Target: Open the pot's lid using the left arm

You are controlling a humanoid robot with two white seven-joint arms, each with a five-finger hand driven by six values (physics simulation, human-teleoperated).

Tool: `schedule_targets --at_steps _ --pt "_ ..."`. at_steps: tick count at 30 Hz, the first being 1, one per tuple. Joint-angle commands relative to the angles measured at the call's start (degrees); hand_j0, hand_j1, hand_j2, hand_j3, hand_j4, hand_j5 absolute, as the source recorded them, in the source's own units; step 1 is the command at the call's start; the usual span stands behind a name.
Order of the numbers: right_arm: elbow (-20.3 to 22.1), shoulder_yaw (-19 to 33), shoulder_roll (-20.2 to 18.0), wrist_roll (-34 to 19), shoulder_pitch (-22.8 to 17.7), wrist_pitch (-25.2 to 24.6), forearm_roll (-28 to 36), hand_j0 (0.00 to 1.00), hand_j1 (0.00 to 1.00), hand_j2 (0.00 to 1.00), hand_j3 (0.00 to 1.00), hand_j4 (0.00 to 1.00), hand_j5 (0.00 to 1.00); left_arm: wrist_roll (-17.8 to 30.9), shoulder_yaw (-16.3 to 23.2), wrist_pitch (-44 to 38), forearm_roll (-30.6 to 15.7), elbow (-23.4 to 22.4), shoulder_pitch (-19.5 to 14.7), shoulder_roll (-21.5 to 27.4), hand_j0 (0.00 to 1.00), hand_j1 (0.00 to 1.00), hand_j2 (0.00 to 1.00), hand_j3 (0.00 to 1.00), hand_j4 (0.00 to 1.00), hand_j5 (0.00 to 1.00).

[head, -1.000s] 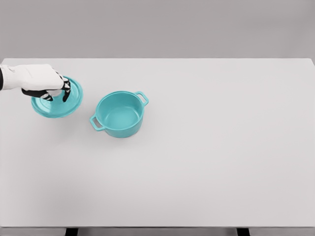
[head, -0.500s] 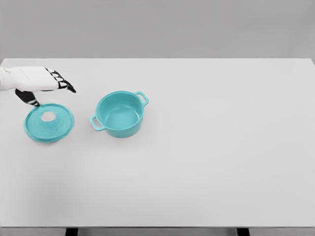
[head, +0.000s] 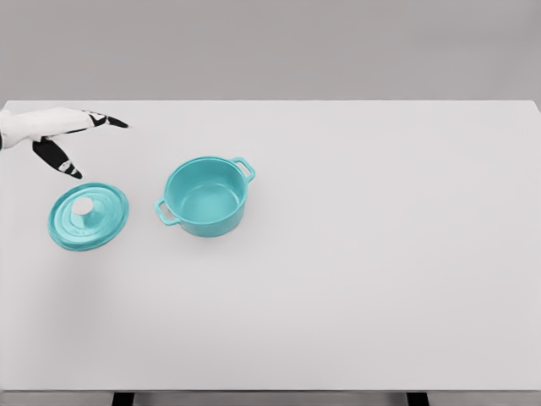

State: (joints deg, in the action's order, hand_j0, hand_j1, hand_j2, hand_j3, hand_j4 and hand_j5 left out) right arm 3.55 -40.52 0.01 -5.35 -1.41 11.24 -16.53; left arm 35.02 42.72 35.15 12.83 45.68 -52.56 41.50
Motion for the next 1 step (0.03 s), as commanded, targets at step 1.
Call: schedule_targets --at_steps 1 --pt "0.06 0.0 -0.01 -0.01 -0.09 0.01 0.01 1.0 1.0 1.0 1.0 1.0 1.0 -0.02 -0.71 -0.15 -0.79 -2.96 0.0 -0.89 1.0 1.0 1.0 1.0 1.0 1.0"
